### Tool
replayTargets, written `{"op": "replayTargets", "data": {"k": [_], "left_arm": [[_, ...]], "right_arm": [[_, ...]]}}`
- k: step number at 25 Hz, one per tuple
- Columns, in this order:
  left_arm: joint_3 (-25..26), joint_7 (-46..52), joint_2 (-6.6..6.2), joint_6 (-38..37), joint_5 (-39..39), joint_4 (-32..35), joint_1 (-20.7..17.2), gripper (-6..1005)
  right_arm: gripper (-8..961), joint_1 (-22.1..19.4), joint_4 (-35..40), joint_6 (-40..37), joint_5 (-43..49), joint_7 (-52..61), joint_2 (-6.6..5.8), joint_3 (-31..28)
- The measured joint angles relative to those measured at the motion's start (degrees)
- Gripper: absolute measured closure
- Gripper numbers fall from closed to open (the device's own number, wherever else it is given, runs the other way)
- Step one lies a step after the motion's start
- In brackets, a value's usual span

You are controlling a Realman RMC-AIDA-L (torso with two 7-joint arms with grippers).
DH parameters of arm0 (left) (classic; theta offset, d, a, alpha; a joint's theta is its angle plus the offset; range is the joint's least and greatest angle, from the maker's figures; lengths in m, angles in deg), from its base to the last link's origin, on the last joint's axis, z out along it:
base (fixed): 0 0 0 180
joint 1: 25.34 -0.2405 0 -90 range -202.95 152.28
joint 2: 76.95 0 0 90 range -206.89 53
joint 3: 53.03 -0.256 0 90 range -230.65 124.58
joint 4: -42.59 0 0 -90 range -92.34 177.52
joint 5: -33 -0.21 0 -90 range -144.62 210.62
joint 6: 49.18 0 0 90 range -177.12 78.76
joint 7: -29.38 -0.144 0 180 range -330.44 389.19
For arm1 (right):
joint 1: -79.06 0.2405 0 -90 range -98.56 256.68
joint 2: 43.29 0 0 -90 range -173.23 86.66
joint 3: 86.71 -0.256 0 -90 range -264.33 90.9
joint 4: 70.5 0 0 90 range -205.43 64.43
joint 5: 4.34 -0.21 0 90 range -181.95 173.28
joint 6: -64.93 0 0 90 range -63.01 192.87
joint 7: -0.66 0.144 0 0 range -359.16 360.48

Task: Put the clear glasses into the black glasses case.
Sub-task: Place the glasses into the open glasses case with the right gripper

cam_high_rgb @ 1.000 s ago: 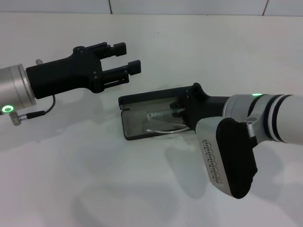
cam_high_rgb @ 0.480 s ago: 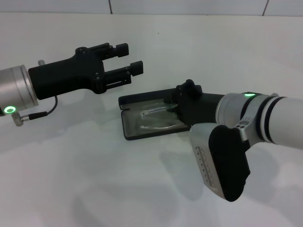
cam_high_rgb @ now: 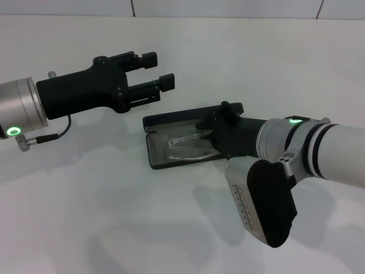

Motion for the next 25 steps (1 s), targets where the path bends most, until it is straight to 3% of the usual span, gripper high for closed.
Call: {"op": "replayTargets", "data": {"k": [25], "left_arm": [[0.0,0.0,0.09,0.0,-0.61,0.0,0.06,313]], "right_arm": [[810,-0.04,-3.74,6.13,0.64,-0.06,0.01,2.05]]}}
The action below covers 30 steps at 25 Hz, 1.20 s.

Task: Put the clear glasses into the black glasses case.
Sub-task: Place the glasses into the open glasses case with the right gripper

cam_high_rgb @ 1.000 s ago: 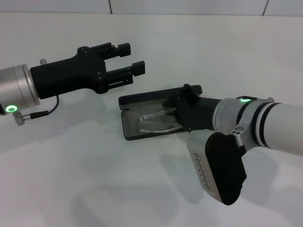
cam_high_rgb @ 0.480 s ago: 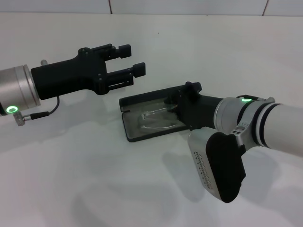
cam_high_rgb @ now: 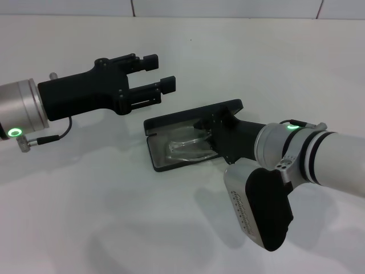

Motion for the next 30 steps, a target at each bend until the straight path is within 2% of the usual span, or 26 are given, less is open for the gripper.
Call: {"op": "replayTargets", "data": {"k": [30], "left_arm": [[0.0,0.0,0.35,0.0,-1.21,0.0,0.64,314]], "right_arm": [[778,-0.01,-4.73,8.13,1.49,-0.23,0.01,1.7]]}}
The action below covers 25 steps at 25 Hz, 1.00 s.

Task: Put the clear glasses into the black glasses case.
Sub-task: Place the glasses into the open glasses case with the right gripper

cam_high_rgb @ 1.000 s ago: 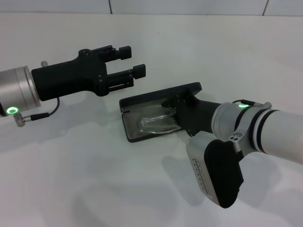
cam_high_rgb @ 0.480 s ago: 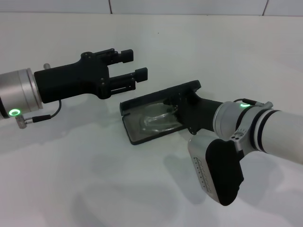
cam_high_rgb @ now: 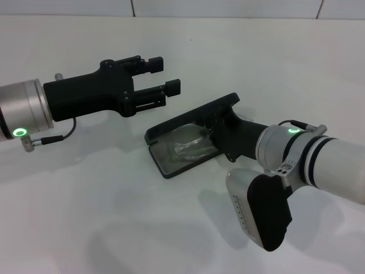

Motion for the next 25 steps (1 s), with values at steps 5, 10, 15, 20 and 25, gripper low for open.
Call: {"op": "replayTargets", "data": {"k": [5,10,15,20,25], "left_arm": [[0.0,0.0,0.0,0.0,0.0,0.0,0.02,314],[0.0,0.0,0.02,0.0,0.01,0.0,0.0,315],[0.0,0.0,0.18,0.0,0.01,0.0,-0.15,315],[0.0,0.0,0.26,0.0,0.01,0.0,-0.26,315],[0.0,0.0,0.36,0.0,0.01,0.0,-0.29,315]], "right_arm": [[776,-0.01,-0.01,-0.42,0.16,0.0,0.0,0.31],[773,-0.17,-0.11,-0.53,0.18,0.02,-0.01,0.35],[747,-0.38,-0.37,-0.56,-0.19,0.23,-0.01,-0.01],[696,-0.98,0.22,-1.33,-0.63,0.5,0.0,-0.25],[697,-1.26,1.87,-5.24,-1.49,0.79,0.0,-1.42]]}}
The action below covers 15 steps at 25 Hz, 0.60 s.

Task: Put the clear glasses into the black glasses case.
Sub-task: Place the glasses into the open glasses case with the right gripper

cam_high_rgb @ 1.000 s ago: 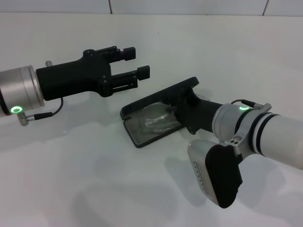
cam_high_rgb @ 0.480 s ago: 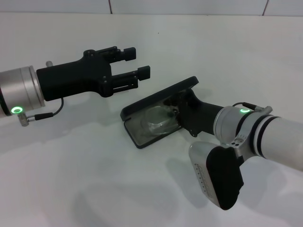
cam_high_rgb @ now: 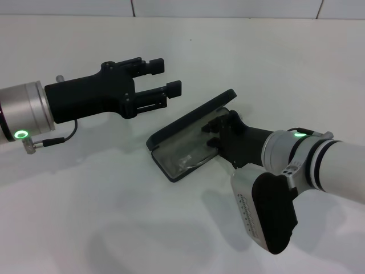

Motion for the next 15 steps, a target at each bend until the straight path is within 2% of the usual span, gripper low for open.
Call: {"op": "replayTargets", "data": {"k": [15], "left_arm": [[0.31,0.03,-0.18,0.0,0.0,0.0,0.07,316]], "right_arm": [[697,0.01,3.95,-6.41,-1.44,1.29,-0.01,-2.86]]}}
